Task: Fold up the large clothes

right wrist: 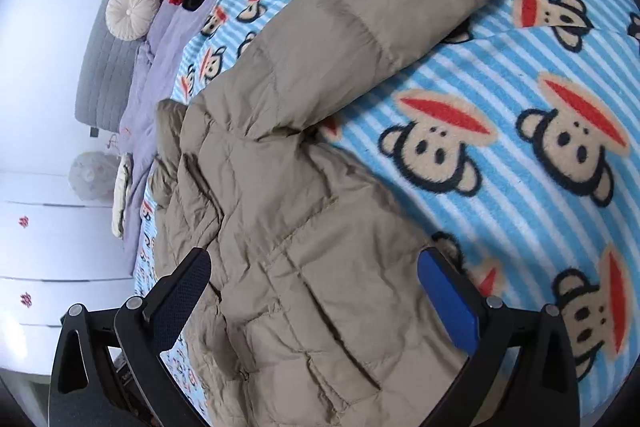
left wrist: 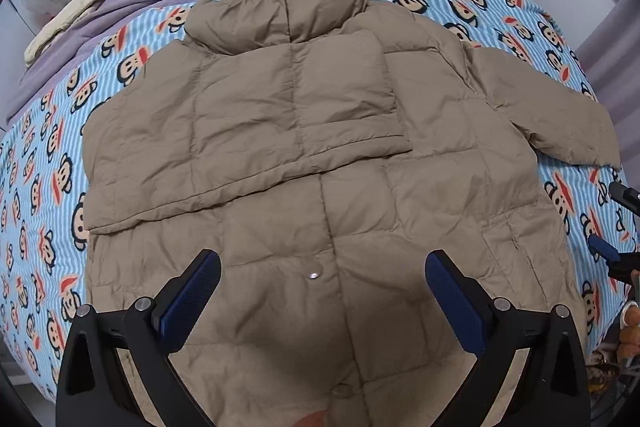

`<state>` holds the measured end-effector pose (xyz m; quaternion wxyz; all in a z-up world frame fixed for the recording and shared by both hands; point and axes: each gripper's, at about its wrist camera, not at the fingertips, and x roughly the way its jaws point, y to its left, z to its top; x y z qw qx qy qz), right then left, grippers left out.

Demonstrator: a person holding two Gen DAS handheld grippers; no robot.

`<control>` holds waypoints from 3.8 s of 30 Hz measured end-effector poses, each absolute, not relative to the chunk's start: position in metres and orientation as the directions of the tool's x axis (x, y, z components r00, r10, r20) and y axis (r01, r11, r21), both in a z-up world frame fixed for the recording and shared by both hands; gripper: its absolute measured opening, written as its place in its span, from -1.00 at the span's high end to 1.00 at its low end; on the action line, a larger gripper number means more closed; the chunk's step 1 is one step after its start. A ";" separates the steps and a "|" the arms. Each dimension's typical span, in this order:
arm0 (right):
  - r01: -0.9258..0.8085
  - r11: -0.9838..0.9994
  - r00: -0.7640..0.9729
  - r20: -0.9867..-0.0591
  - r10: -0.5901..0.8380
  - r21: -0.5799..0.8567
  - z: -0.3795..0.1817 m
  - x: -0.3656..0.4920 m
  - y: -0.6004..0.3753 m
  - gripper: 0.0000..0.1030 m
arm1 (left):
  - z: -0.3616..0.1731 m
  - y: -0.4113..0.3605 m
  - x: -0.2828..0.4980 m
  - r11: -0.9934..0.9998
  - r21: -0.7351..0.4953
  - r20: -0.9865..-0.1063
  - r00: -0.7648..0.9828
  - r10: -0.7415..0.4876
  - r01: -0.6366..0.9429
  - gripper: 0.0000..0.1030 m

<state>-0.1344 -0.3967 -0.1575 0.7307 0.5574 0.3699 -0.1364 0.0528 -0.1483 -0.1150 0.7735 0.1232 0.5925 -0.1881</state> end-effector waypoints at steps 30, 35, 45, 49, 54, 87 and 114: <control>0.225 -0.375 0.966 -0.256 -0.034 0.900 -0.248 -0.133 -0.615 0.45 | -0.136 -0.202 0.061 0.915 -0.041 -0.978 0.170 -0.119 0.401 -0.98; 0.226 -0.263 0.971 -0.239 -0.019 0.938 -0.225 -0.123 -0.619 0.79 | -0.130 -0.193 0.066 0.923 -0.043 -0.974 0.191 -0.124 0.382 -0.98; 0.213 0.180 0.965 -0.236 0.117 0.960 -0.102 -0.044 -0.600 0.79 | -0.127 -0.154 0.072 0.928 -0.083 -0.962 0.213 -0.169 0.363 -0.98; 0.169 0.344 0.942 -0.254 0.219 0.924 -0.067 -0.004 -0.551 0.79 | -0.119 -0.130 0.078 0.936 -0.077 -0.949 0.263 -0.175 0.344 -0.98; 0.109 0.574 0.869 -0.358 0.341 0.811 -0.037 0.052 -0.458 0.79 | -0.115 -0.101 0.094 0.944 -0.069 -0.938 0.301 -0.171 0.322 -0.98; 0.500 0.470 0.713 -0.653 0.253 0.728 -0.122 0.102 -0.383 0.72 | -0.122 -0.007 0.149 0.945 -0.251 -0.888 0.339 -0.311 0.210 -0.98; 0.329 0.798 0.448 -0.827 0.339 0.505 -0.140 0.086 -0.317 -0.34 | -0.163 -0.037 0.200 0.846 -0.481 -0.837 0.168 -0.521 0.231 -0.71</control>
